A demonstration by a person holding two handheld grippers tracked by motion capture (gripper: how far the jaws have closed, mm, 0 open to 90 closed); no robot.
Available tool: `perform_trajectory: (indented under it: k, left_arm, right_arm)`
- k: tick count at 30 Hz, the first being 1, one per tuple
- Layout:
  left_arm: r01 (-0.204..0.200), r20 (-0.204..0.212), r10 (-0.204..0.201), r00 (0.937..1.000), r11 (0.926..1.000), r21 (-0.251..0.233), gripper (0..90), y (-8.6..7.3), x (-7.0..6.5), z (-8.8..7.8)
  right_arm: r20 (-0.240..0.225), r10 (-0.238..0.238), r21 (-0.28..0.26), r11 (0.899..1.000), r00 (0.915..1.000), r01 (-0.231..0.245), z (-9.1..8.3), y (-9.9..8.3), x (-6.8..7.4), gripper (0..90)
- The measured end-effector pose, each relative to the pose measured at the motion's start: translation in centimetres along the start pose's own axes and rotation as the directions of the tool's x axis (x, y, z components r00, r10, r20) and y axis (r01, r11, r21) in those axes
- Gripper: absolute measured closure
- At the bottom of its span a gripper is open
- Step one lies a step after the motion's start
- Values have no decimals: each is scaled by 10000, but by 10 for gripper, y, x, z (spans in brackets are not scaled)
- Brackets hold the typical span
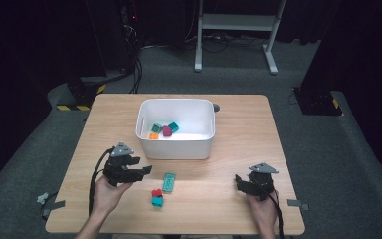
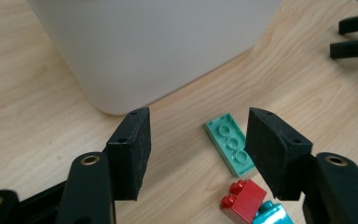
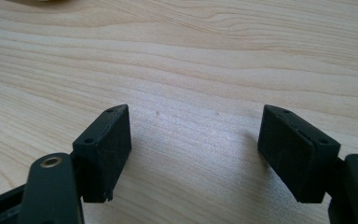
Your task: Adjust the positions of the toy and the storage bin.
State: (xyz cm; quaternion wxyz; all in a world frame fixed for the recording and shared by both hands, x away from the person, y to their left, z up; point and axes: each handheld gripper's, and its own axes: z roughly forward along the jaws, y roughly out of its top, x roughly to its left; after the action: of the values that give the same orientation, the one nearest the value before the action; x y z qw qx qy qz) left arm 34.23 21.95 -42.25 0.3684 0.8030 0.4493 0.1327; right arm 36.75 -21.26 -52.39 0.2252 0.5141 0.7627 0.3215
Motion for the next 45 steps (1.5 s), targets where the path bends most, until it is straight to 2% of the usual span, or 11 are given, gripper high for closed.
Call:
perform_trajectory:
  k: [5, 11, 20, 24, 31, 36, 45]
  left_arm:
    - [242, 196, -245, 9995, 9996, 157, 394, -9, -6, 14]
    - [305, 301, -319, 9990, 9985, 453, 391, -12, -15, 33]
    - [54, 124, -68, 9999, 9939, 1097, 377, -10, -32, 63]
    - [95, 153, -117, 9998, 9900, 1405, 376, -10, -37, 74]
    - [-140, -24, 147, 9999, 9816, 1903, 386, -10, -45, 86]
    - [-47, -57, 61, 10000, 9766, 2151, 403, -10, -47, 92]
    - [-63, -216, 115, 9997, 9740, 2266, 433, -11, -47, 96]
  right_arm:
    - [1, -5, -2, 10000, 10000, 5, 0, 0, 0, 256]
    - [1, -5, 0, 10000, 10000, 5, 0, 0, 0, 256]
    - [-1, -3, -1, 10000, 10000, 3, 0, 0, 0, 256]
    - [-3, -3, 0, 10000, 10000, 3, 0, 0, 0, 256]
    - [1, 0, -1, 10000, 10000, 0, 0, 0, 0, 256]
    - [1, 2, -4, 10000, 10000, -2, 0, 0, 0, 256]
    - [0, -2, -5, 10000, 10000, 2, 0, 0, 0, 256]
